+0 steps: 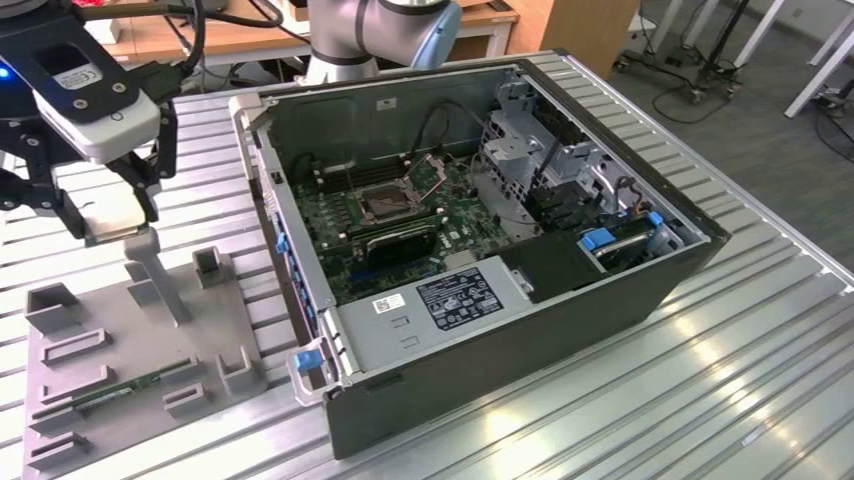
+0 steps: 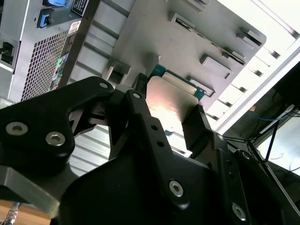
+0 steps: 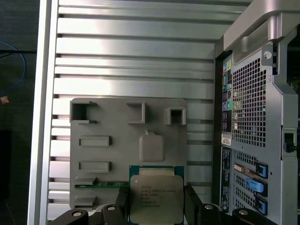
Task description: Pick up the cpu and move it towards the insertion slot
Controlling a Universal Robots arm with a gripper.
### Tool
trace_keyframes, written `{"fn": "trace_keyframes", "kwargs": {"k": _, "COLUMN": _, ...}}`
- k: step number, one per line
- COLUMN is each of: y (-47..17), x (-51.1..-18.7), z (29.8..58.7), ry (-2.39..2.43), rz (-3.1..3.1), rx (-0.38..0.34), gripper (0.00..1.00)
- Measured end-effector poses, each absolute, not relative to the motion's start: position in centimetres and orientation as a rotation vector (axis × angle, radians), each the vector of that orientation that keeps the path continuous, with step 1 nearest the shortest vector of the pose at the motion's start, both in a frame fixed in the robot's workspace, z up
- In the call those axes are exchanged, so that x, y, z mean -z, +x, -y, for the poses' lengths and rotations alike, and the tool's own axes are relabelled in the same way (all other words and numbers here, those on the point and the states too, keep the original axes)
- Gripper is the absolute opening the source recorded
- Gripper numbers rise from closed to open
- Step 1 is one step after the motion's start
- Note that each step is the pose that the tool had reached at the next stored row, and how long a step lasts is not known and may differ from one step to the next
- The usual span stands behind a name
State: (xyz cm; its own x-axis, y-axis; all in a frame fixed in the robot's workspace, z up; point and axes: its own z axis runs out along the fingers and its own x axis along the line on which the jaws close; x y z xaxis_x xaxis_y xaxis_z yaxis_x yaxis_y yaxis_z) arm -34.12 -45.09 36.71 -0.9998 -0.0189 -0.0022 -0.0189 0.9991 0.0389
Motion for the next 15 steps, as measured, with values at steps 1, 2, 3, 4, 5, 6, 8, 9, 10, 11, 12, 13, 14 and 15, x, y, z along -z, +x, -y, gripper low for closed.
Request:
{"fn": "trace_keyframes", "kwargs": {"k": 1, "y": -34.04, "x": -36.71, "z": 45.09, "ry": -0.03, "rz": -3.139, "rx": -0.061, "gripper": 0.55}}
{"fn": "trace_keyframes", "kwargs": {"k": 2, "y": -33.96, "x": -36.71, "z": 45.09, "ry": -0.03, "rz": -3.139, "rx": -0.061, "gripper": 0.55}}
{"fn": "trace_keyframes", "kwargs": {"k": 3, "y": -33.91, "x": -36.7, "z": 45.09, "ry": -0.03, "rz": -3.139, "rx": -0.061, "gripper": 0.55}}
{"fn": "trace_keyframes", "kwargs": {"k": 4, "y": -33.89, "x": -36.7, "z": 45.09, "ry": -0.03, "rz": -3.139, "rx": -0.061, "gripper": 0.55}}
{"fn": "trace_keyframes", "kwargs": {"k": 5, "y": -33.89, "x": -36.7, "z": 45.09, "ry": -0.029, "rz": -3.139, "rx": -0.061, "gripper": 0.55}}
{"fn": "trace_keyframes", "kwargs": {"k": 6, "y": -33.88, "x": -36.71, "z": 45.09, "ry": -0.029, "rz": -3.139, "rx": -0.061, "gripper": 0.55}}
{"fn": "trace_keyframes", "kwargs": {"k": 8, "y": -33.86, "x": -36.71, "z": 45.09, "ry": -0.03, "rz": -3.139, "rx": -0.061, "gripper": 0.55}}
{"fn": "trace_keyframes", "kwargs": {"k": 9, "y": -33.86, "x": -36.71, "z": 45.09, "ry": -0.03, "rz": -3.139, "rx": -0.061, "gripper": 0.55}}
{"fn": "trace_keyframes", "kwargs": {"k": 10, "y": -33.86, "x": -36.71, "z": 45.09, "ry": -0.03, "rz": -3.139, "rx": -0.061, "gripper": 0.55}}
{"fn": "trace_keyframes", "kwargs": {"k": 11, "y": -33.86, "x": -36.71, "z": 45.09, "ry": -0.03, "rz": -3.139, "rx": -0.061, "gripper": 0.55}}
{"fn": "trace_keyframes", "kwargs": {"k": 12, "y": -33.84, "x": -36.71, "z": 45.09, "ry": -0.03, "rz": -3.139, "rx": -0.061, "gripper": 0.55}}
{"fn": "trace_keyframes", "kwargs": {"k": 13, "y": -33.79, "x": -36.71, "z": 45.09, "ry": -0.03, "rz": -3.139, "rx": -0.061, "gripper": 0.55}}
{"fn": "trace_keyframes", "kwargs": {"k": 14, "y": -33.72, "x": -36.71, "z": 45.09, "ry": -0.03, "rz": -3.139, "rx": -0.061, "gripper": 0.55}}
{"fn": "trace_keyframes", "kwargs": {"k": 15, "y": -33.65, "x": -36.71, "z": 45.09, "ry": -0.03, "rz": -3.139, "rx": -0.061, "gripper": 0.55}}
